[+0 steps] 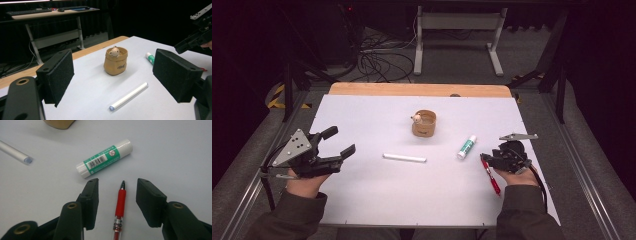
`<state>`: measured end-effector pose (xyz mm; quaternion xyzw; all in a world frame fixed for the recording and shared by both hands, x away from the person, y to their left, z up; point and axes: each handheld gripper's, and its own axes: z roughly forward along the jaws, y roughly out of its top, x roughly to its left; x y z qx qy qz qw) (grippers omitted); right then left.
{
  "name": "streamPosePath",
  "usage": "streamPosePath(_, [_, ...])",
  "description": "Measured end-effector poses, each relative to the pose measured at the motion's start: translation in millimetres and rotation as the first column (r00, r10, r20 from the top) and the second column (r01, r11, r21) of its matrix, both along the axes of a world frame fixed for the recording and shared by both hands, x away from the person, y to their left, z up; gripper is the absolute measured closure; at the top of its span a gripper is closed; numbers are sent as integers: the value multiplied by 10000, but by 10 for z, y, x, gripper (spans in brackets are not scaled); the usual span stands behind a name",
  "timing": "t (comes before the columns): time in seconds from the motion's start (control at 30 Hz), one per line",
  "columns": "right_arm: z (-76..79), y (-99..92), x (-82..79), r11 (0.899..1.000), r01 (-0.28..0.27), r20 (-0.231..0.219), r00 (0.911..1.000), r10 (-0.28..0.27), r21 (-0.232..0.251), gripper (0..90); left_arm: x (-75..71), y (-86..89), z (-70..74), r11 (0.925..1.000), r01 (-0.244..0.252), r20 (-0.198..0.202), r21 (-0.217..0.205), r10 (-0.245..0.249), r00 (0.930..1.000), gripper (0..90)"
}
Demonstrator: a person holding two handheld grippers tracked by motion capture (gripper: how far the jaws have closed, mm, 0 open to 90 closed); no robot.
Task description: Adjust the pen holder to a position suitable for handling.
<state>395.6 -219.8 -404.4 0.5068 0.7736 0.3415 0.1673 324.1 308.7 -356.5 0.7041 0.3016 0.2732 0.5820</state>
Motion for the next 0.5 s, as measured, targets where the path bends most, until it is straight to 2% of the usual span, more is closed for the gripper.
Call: streamPosePath(0.5, [-133,1,63,9999,99,-520,9986,-105,-104,590,20,-18,-32,10000,51,-83,-74,-52,10000,180])
